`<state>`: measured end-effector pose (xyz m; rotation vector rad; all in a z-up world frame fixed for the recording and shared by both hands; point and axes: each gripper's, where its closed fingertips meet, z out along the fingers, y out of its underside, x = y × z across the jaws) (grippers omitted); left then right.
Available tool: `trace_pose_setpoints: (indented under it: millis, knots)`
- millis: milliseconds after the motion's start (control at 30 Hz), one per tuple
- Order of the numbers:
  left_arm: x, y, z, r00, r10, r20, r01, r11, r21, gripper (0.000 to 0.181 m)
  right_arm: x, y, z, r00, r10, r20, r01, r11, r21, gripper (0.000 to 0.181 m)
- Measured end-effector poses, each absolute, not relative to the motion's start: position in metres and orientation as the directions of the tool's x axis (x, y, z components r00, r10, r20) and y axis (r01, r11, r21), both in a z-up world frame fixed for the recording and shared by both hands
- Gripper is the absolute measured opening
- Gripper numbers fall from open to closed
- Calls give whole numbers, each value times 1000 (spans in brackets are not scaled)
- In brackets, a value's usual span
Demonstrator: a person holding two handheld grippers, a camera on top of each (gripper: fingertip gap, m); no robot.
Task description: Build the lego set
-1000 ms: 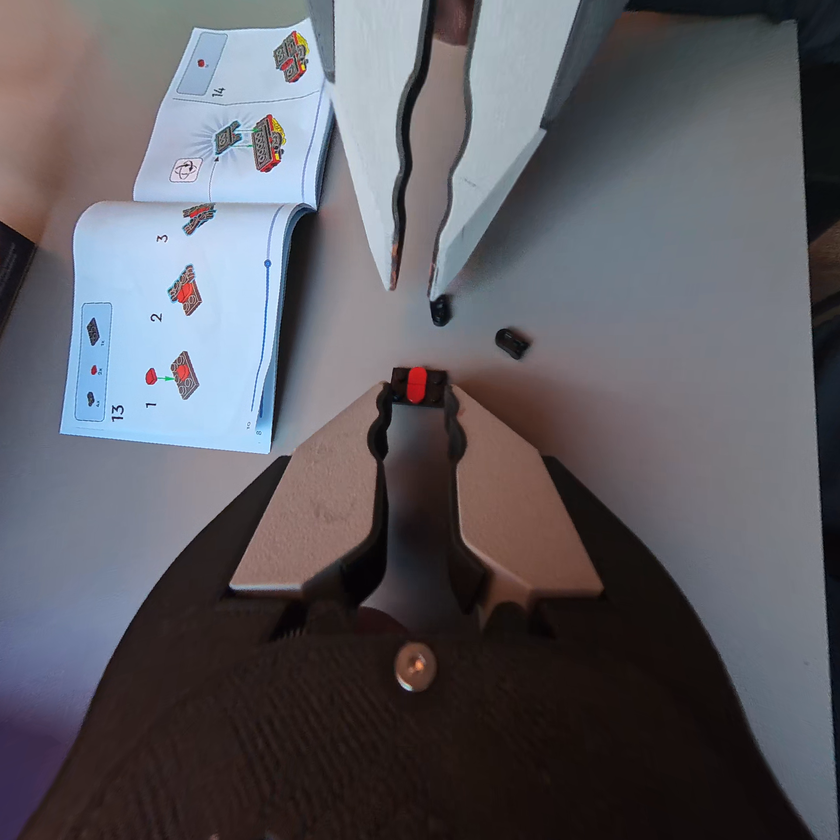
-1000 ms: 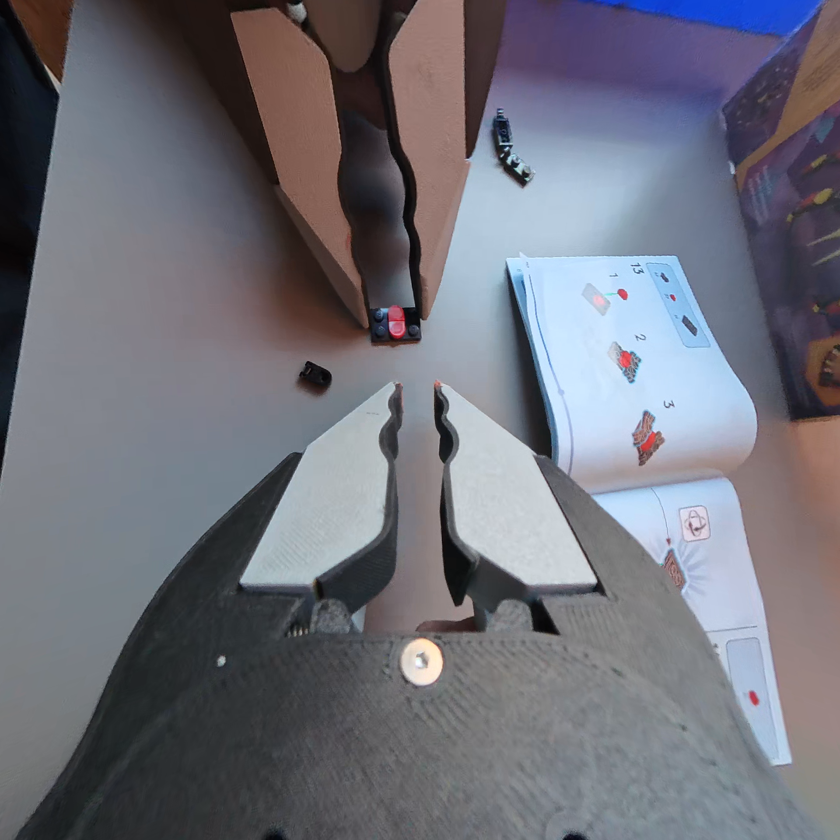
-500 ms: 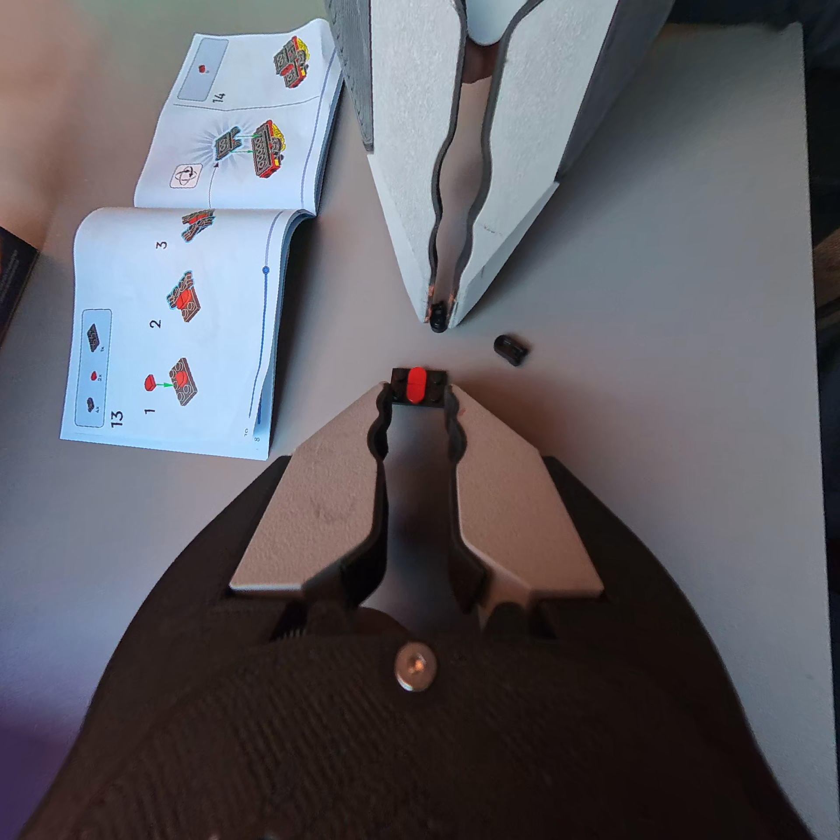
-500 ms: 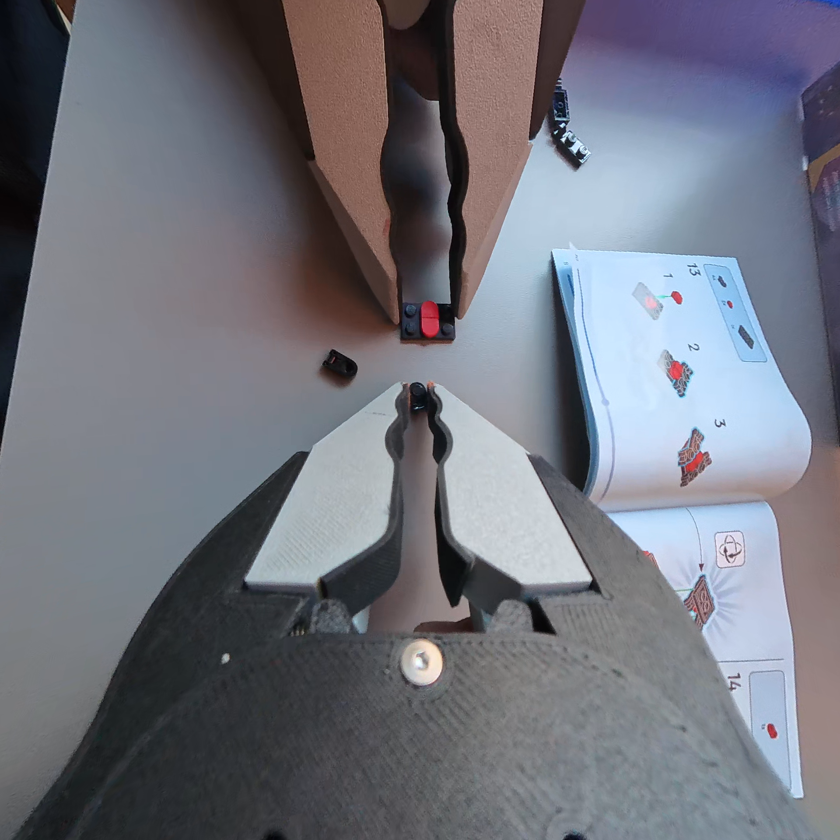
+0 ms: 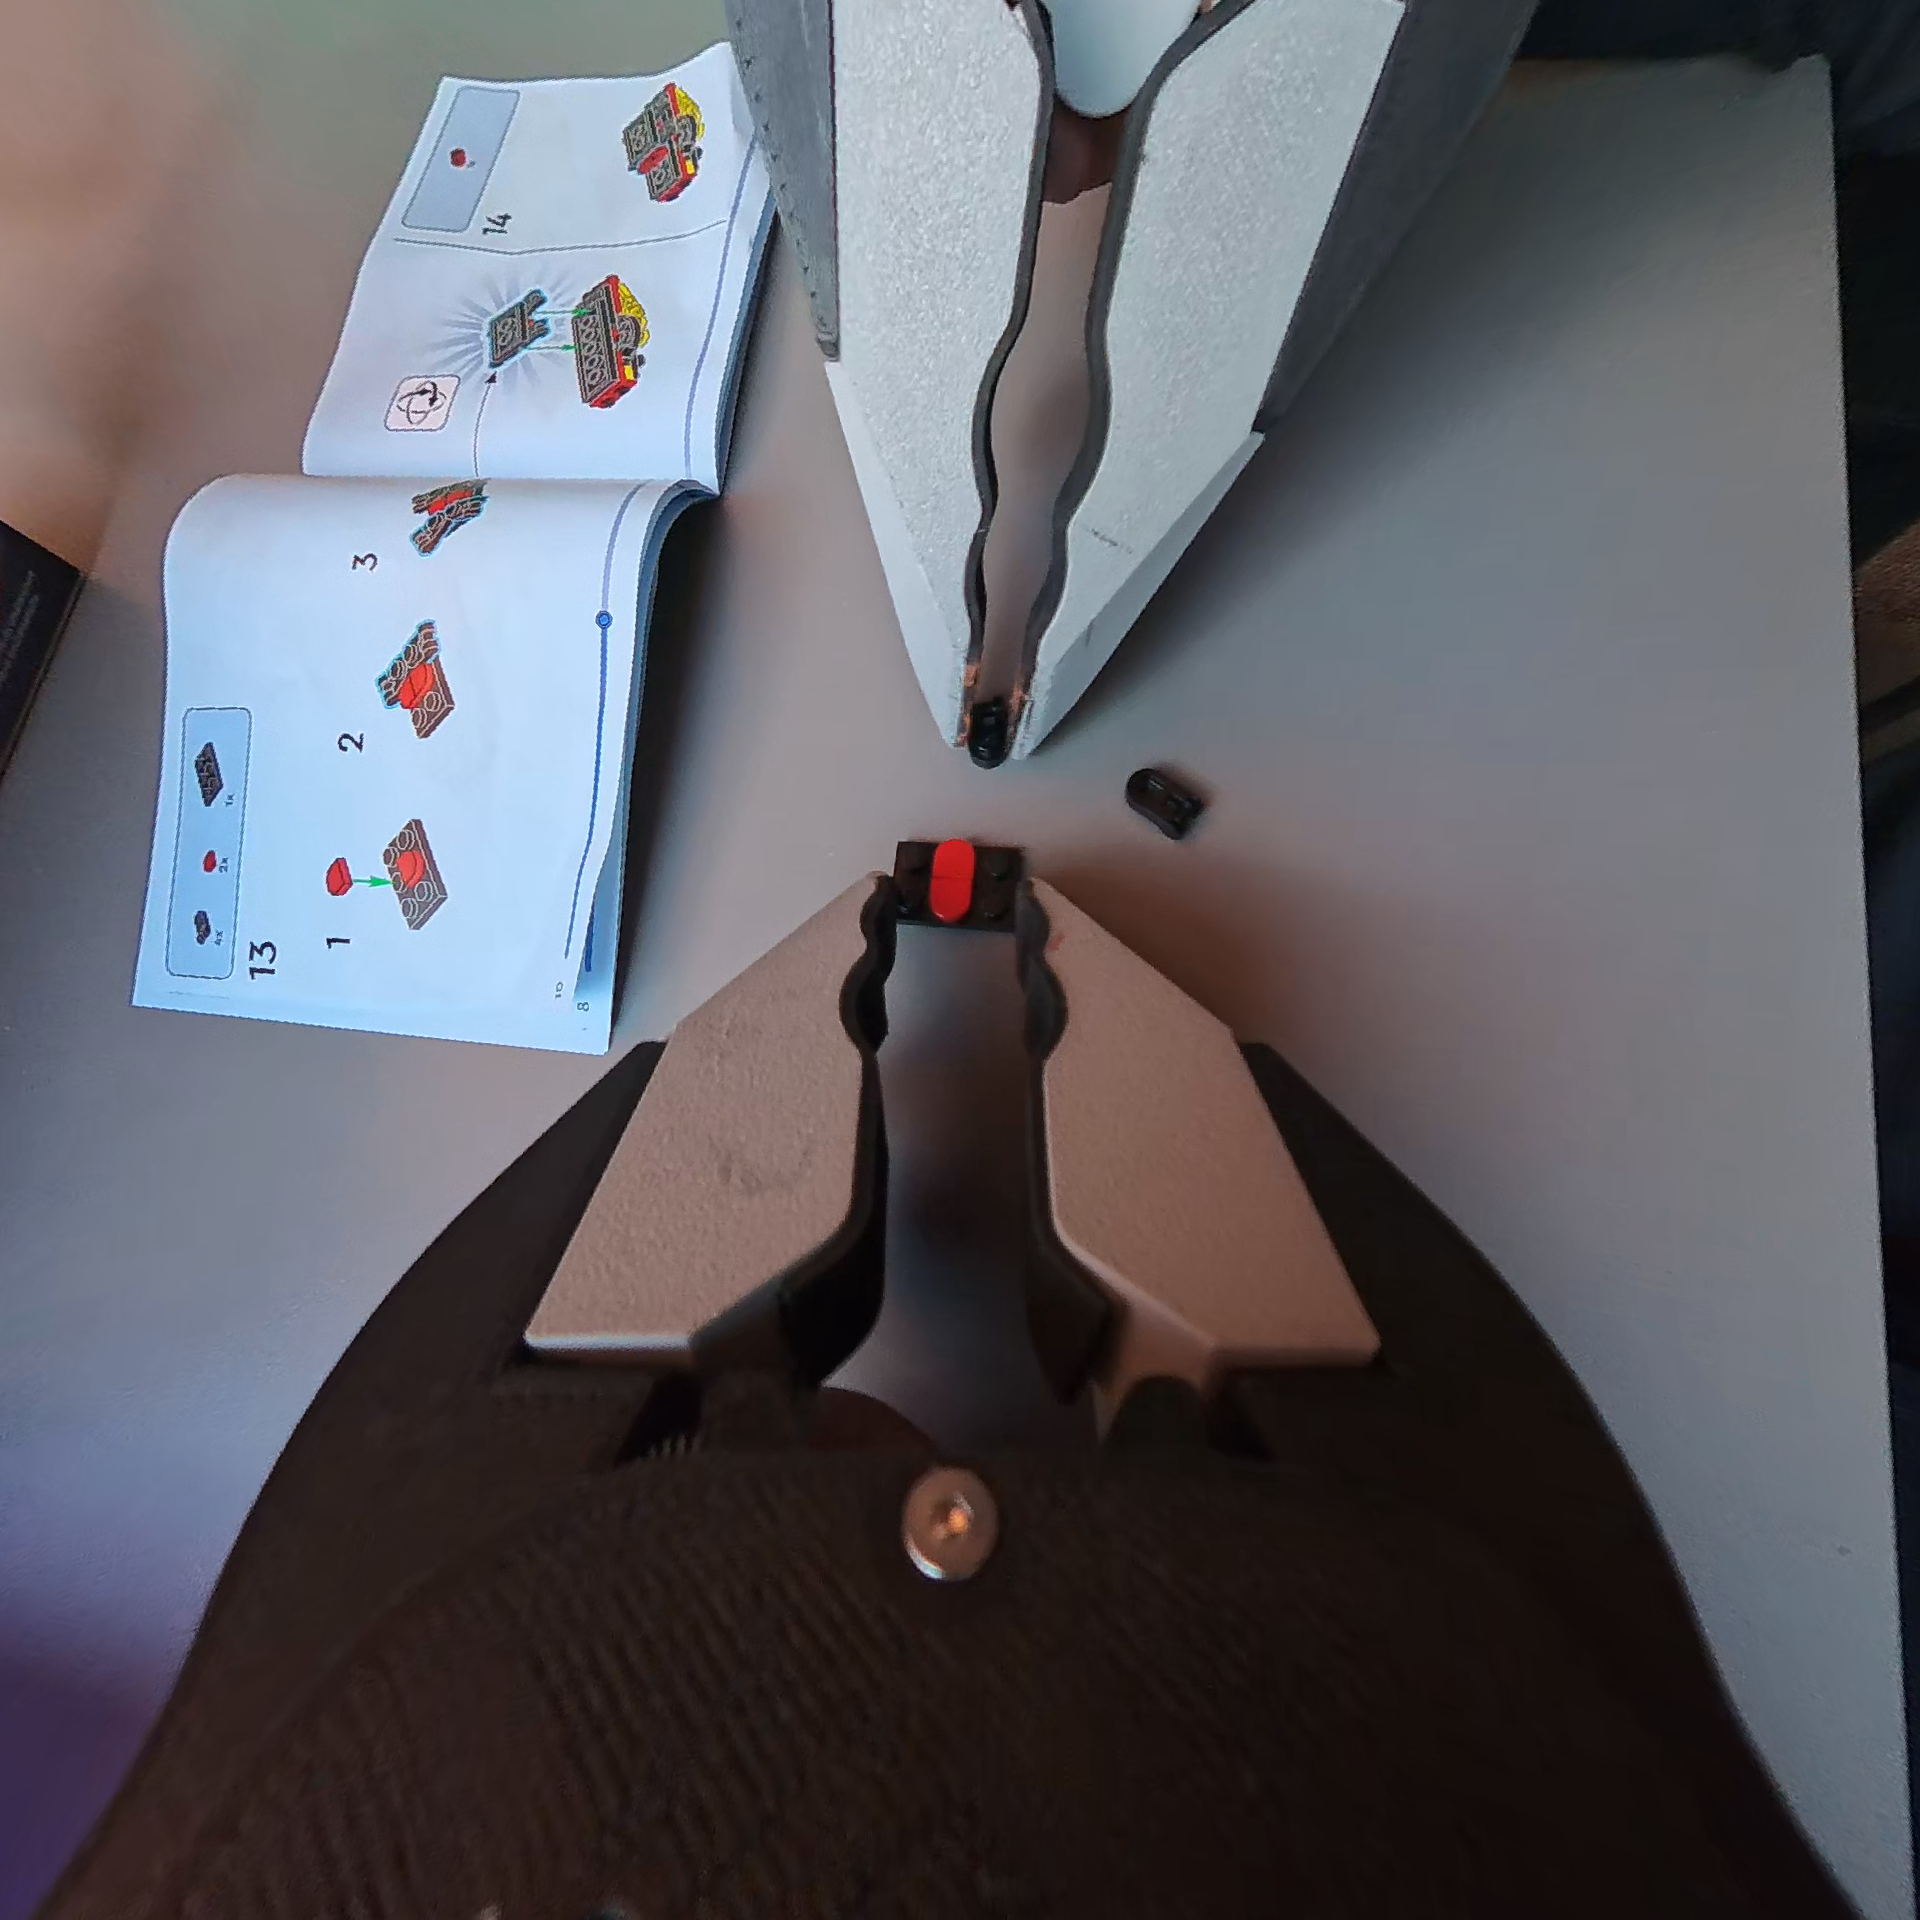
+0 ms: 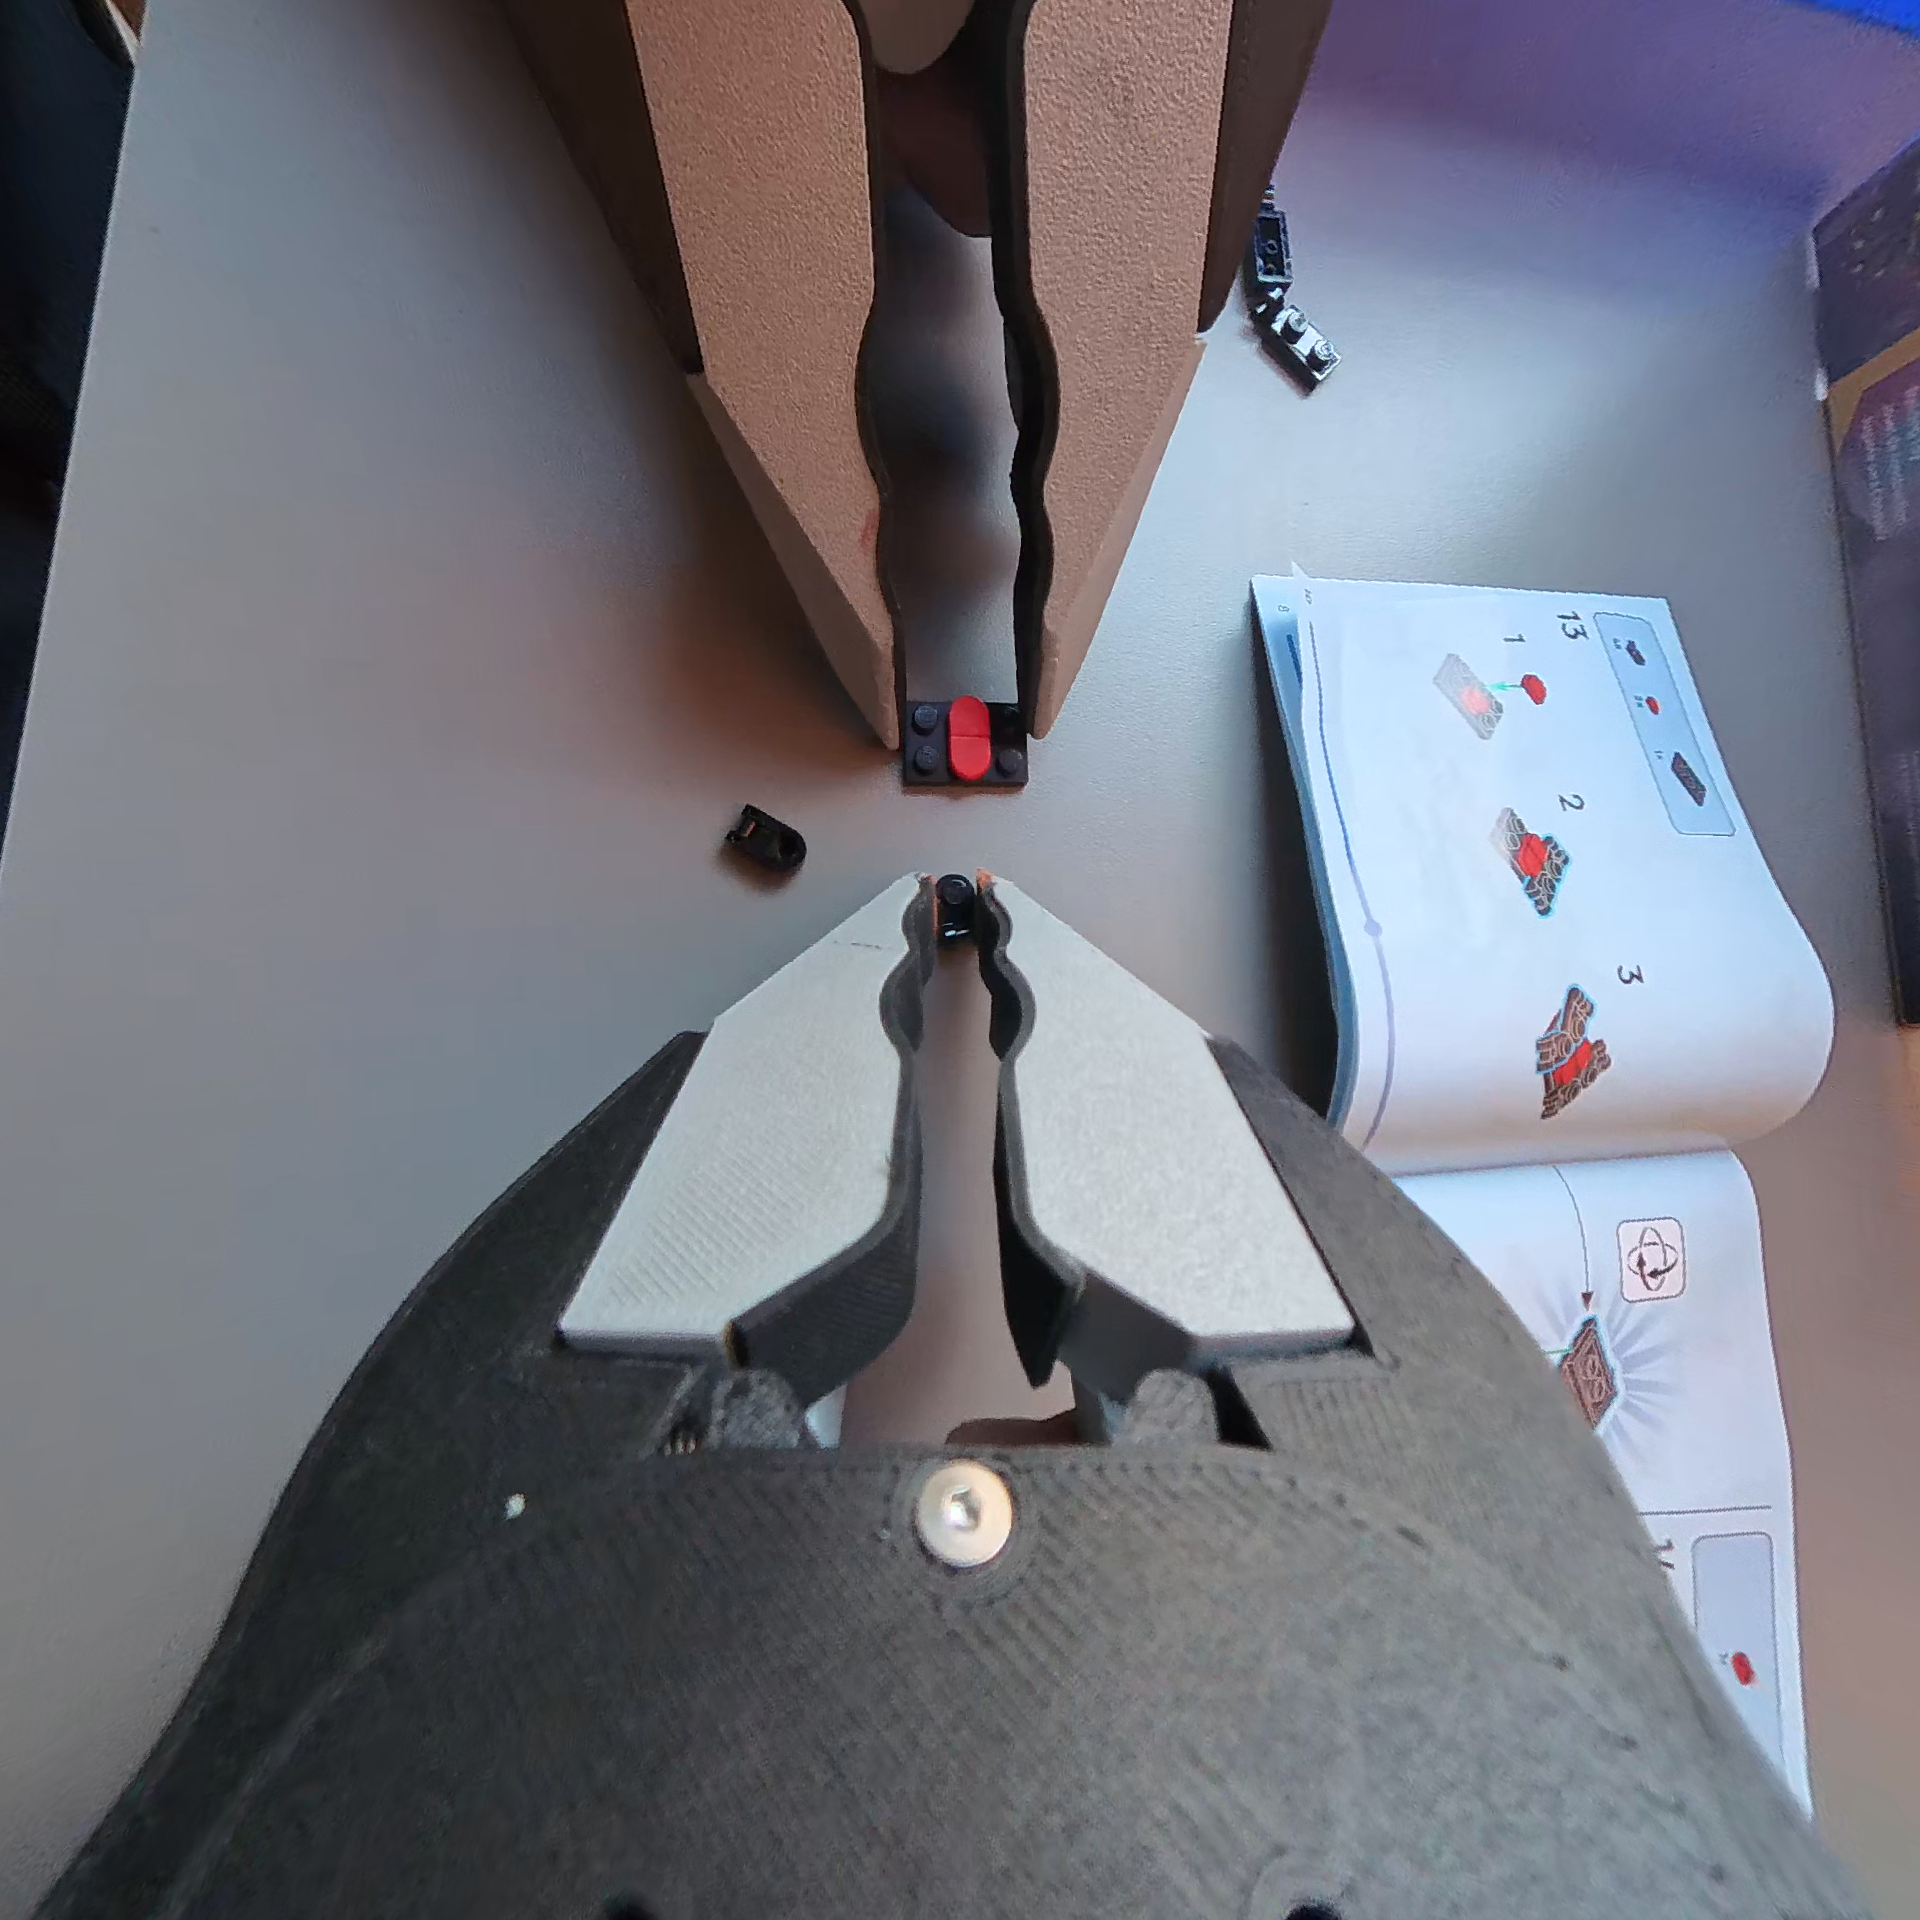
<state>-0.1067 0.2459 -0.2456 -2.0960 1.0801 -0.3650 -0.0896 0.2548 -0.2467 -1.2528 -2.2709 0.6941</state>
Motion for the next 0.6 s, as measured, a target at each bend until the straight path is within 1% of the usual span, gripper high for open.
trace_pose_setpoints:
  millis: [33,333,600]
  knots:
    - [-107,246,-246,605,-793,-78,-583,-373,-722,19,-89,255,-247,-486,861,148,634,464,-619,5]
    - [-106,245,-246,600,-796,-77,-584,-371,-722,19,-90,256,-248,-487,857,165,632,477,-611,5]
    - [-105,245,-246,602,-795,-75,-582,-373,-722,19,-96,246,-235,-484,868,114,602,425,-676,5]
